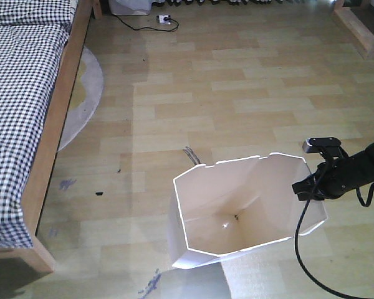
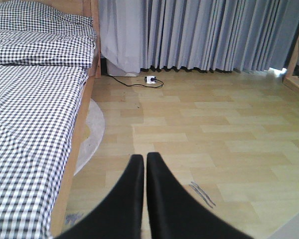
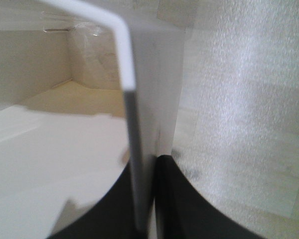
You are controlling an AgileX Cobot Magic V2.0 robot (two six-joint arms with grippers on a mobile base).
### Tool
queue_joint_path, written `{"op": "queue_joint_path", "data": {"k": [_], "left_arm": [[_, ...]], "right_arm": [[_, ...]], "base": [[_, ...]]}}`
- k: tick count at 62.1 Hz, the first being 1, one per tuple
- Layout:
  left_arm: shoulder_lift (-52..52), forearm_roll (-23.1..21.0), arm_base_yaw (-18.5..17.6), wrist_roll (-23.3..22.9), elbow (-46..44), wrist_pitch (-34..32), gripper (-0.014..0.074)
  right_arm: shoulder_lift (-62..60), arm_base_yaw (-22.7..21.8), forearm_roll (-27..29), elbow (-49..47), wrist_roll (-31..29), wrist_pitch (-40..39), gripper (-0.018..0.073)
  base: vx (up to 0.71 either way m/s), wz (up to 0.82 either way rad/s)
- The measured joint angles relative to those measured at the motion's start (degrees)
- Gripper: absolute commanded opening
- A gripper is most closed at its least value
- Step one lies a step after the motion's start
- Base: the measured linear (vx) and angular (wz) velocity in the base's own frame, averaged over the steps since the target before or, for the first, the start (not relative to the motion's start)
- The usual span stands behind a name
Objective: Move trash bin to bedside with robot
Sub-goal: 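Carry the bin with the right gripper toward the curtains beside the bed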
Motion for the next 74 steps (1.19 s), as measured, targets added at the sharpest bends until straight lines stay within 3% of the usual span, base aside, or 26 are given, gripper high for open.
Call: {"op": "queue_joint_path", "data": {"k": [74], "left_arm": [[0.0,0.0,0.0,0.0,0.0,0.0,-0.0006]], "right_arm": [[0.0,0.0,0.0,0.0,0.0,0.0,-0.0005]], "base": [[0.35,0.02]]}}
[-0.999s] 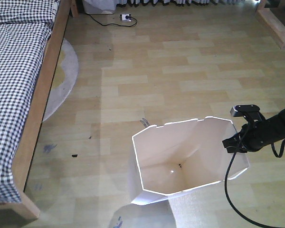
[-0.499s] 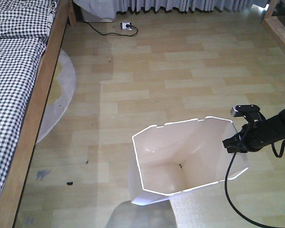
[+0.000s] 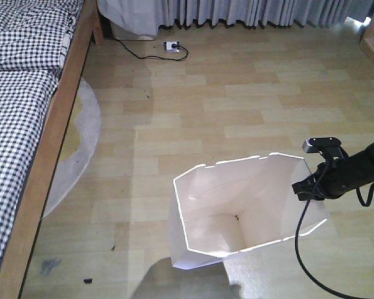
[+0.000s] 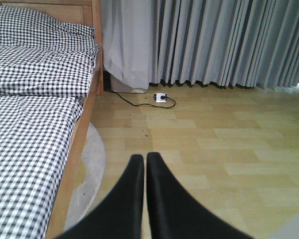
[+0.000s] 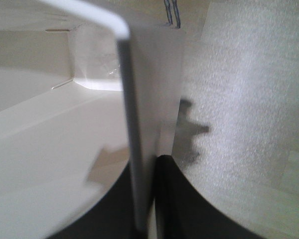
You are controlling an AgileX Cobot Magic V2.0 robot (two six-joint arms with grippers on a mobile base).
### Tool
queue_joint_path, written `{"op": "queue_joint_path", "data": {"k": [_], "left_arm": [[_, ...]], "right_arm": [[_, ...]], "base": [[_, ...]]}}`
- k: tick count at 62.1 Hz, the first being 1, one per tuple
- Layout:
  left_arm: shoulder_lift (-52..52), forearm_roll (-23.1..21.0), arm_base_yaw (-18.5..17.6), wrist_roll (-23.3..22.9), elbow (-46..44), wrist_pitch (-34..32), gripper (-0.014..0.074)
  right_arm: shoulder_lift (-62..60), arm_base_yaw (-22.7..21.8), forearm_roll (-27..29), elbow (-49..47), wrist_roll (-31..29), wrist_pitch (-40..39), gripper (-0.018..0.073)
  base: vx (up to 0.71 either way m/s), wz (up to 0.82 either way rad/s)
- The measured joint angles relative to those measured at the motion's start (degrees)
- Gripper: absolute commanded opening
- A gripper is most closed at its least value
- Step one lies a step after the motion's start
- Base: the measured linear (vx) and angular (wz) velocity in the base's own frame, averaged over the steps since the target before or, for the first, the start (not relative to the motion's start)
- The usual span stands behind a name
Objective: Move trash bin to bedside with robot
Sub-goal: 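Carry the bin with the right gripper toward the curtains beside the bed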
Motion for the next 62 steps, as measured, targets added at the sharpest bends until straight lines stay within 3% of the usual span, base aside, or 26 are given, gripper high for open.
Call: {"op": "queue_joint_path", "data": {"k": [62], "left_arm": [[0.0,0.0,0.0,0.0,0.0,0.0,-0.0006]], "right_arm": [[0.0,0.0,0.0,0.0,0.0,0.1,-0.0005]], "base": [[0.34,0.01]]}}
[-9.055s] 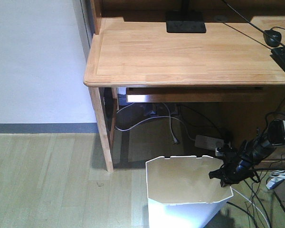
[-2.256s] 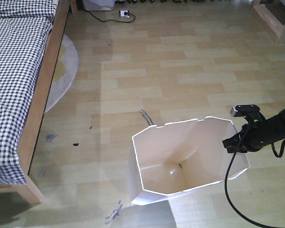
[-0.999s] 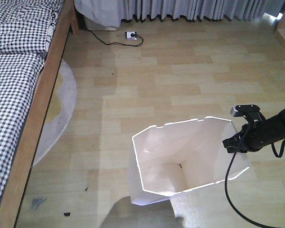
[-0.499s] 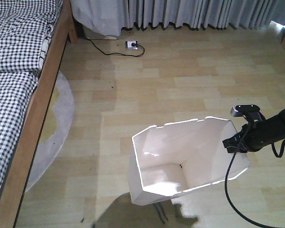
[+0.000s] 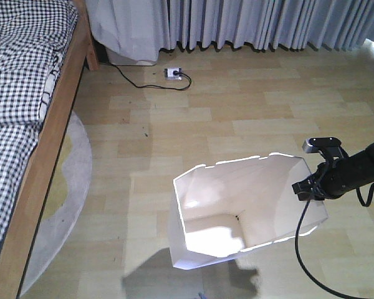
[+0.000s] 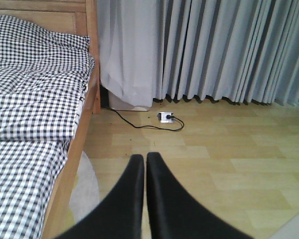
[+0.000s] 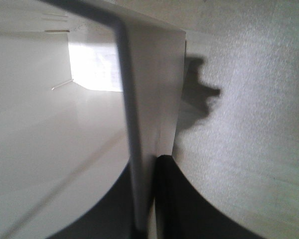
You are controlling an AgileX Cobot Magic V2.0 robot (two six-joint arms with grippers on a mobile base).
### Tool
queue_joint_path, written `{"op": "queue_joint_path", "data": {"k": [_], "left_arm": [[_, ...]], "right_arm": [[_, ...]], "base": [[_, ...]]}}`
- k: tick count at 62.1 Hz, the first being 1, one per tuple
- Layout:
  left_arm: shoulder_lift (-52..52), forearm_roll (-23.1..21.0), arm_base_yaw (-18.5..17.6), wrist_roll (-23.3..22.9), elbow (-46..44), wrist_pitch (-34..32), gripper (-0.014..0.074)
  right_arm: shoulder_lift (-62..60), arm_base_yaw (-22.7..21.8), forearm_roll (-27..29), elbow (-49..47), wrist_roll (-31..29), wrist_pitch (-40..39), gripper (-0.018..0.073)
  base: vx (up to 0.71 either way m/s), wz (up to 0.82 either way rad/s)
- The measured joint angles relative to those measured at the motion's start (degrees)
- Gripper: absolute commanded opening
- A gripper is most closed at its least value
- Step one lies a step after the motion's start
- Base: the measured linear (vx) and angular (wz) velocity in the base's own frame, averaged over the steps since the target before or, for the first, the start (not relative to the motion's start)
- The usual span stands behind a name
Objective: Move trash bin to bedside with robot
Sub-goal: 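Carry the bin with the right gripper toward the curtains beside the bed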
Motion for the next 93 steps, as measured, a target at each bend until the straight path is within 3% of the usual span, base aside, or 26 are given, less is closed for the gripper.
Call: {"op": "queue_joint_path", "data": {"k": [93], "left_arm": [[0.0,0.0,0.0,0.0,0.0,0.0,-0.0006]], "right_arm": [[0.0,0.0,0.0,0.0,0.0,-0.1,-0.0005]], "base": [[0.25,0.01]]}}
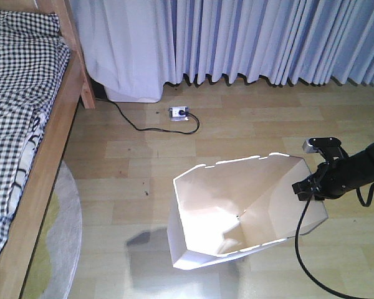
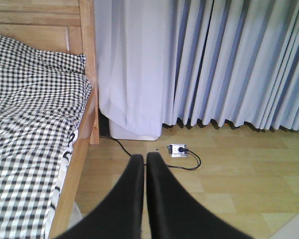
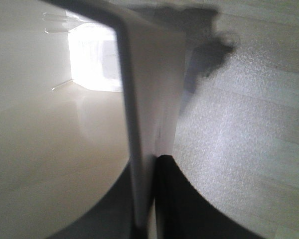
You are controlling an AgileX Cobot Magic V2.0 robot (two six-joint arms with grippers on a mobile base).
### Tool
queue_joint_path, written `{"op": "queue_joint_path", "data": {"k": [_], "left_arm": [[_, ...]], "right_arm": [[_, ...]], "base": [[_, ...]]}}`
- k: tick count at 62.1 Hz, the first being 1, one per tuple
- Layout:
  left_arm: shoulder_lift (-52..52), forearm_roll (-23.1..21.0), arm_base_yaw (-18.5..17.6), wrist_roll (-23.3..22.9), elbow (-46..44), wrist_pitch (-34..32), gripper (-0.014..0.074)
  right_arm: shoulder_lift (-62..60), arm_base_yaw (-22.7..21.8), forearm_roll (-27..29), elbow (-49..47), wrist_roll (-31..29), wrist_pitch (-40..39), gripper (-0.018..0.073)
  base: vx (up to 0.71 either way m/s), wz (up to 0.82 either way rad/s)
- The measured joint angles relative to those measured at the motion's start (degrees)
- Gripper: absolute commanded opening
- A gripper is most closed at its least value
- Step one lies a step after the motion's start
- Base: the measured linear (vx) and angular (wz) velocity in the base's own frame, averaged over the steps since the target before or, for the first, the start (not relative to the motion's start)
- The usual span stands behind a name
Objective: Move trash bin to bedside with robot
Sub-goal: 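Carry the bin with the right gripper toward the curtains beside the bed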
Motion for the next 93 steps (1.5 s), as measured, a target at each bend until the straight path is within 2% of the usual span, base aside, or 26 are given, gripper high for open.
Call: {"op": "queue_joint_path", "data": {"k": [93], "left_arm": [[0.0,0.0,0.0,0.0,0.0,0.0,-0.0006]], "right_arm": [[0.0,0.0,0.0,0.0,0.0,0.0,-0.0005]], "base": [[0.21,0.0]]}}
